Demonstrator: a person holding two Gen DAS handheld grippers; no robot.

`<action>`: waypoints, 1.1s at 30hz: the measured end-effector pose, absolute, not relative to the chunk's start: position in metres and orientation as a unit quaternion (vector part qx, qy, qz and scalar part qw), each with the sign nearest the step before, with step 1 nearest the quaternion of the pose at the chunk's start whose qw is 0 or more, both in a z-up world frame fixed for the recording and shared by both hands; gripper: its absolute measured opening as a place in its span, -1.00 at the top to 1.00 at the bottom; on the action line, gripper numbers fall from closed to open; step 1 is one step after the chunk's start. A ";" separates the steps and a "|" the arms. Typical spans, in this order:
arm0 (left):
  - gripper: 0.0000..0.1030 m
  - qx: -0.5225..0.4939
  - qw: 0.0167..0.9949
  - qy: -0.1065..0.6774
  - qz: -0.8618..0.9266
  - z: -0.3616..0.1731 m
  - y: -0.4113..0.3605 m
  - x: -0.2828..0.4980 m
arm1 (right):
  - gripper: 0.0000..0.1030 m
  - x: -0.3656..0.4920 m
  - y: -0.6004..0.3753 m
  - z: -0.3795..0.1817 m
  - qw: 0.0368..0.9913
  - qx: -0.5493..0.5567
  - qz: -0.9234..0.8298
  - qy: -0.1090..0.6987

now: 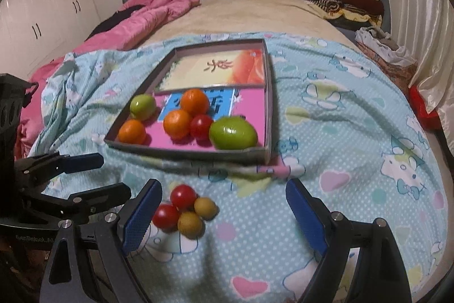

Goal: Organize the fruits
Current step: 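Withdraw both open tools from the tray toward the tomatoes and yellow fruits, then grasp a red tomato with the left tool while the right tool grasps a small yellow fruit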

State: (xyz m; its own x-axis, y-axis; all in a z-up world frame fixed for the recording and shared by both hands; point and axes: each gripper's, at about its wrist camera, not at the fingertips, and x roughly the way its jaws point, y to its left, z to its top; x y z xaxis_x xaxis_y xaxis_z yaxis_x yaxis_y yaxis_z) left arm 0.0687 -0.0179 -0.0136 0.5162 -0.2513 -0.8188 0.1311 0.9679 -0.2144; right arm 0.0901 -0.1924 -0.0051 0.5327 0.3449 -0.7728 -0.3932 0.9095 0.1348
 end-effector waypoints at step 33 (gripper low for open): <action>0.17 -0.053 0.813 0.536 -0.221 -0.045 -0.043 0.088 | 0.32 0.087 -0.154 -0.052 0.792 -0.107 0.273 0.535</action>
